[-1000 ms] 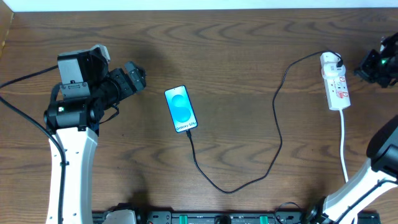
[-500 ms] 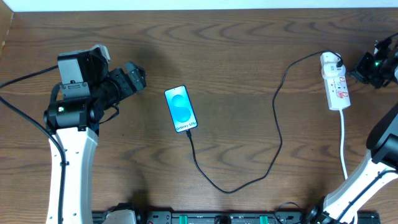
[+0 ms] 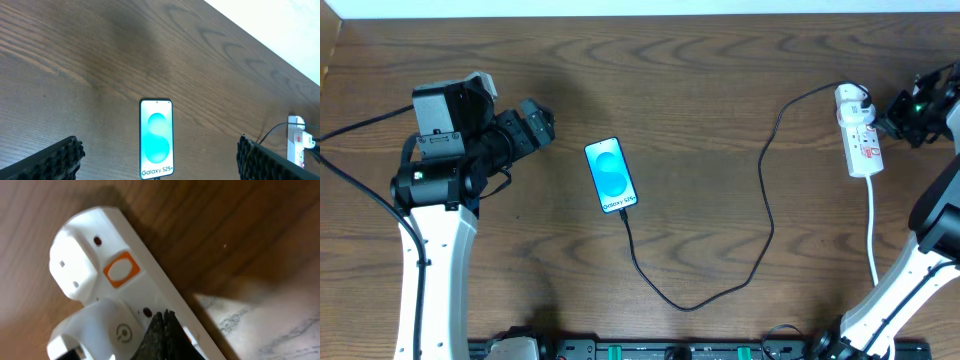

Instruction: Plug charger to phone and switch on socket

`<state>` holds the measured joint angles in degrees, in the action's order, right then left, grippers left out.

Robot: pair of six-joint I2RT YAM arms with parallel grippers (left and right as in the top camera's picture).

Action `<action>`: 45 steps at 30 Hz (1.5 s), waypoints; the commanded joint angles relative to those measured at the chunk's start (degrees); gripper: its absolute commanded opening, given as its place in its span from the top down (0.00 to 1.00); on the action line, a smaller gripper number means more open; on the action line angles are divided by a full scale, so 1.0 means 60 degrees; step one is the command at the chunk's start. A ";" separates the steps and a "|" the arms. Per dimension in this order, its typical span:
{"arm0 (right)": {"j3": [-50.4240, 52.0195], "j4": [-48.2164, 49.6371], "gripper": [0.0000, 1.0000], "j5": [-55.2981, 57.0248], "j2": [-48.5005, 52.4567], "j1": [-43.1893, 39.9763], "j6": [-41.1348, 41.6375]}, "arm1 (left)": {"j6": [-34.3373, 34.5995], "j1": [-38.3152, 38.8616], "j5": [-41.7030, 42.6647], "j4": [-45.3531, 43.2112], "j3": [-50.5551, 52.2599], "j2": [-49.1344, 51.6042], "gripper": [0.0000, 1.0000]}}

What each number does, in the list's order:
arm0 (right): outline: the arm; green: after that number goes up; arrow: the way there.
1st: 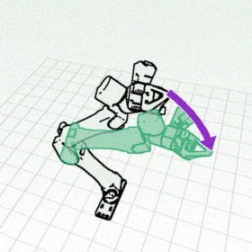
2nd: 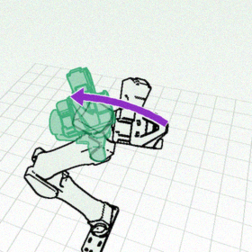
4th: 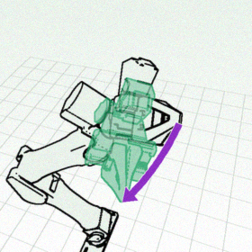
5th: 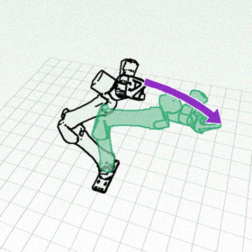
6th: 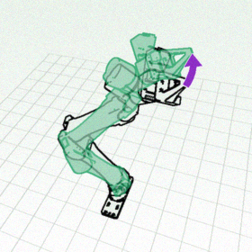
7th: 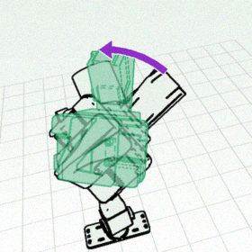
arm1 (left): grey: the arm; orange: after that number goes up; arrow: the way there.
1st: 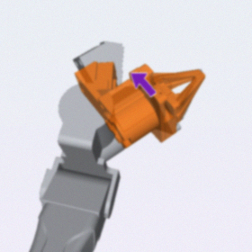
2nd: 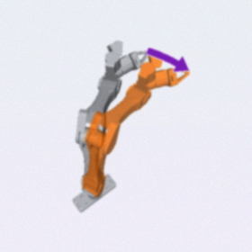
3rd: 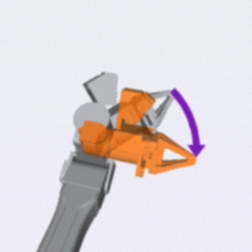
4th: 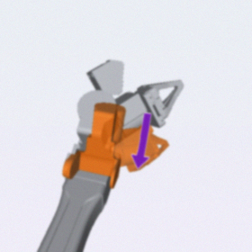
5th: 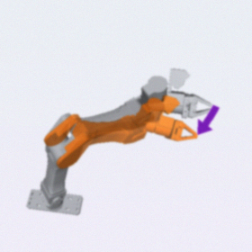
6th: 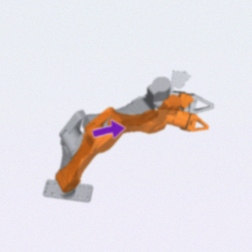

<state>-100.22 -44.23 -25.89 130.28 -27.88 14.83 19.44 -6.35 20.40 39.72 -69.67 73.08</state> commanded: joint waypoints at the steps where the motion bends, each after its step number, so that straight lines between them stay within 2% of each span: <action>1: -0.0015 0.0029 0.99 -0.0426 0.0357 -0.0055 0.0419 | -0.0055 -0.0029 -0.0095 0.0018 0.0004 -0.0015 0.01; 28: -0.0007 -0.0849 0.99 -0.0452 0.0397 0.0066 0.0317 | -0.0055 -0.0029 -0.0095 0.0018 0.0004 -0.0015 0.01; 45: 0.0029 -0.1038 0.99 -0.0193 0.0415 0.0525 0.1002 | -0.0055 -0.0029 -0.0095 0.0018 0.0004 -0.0015 0.01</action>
<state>-101.51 -48.49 -26.79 130.76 -28.01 18.48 19.44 -6.35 20.40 39.72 -69.67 73.08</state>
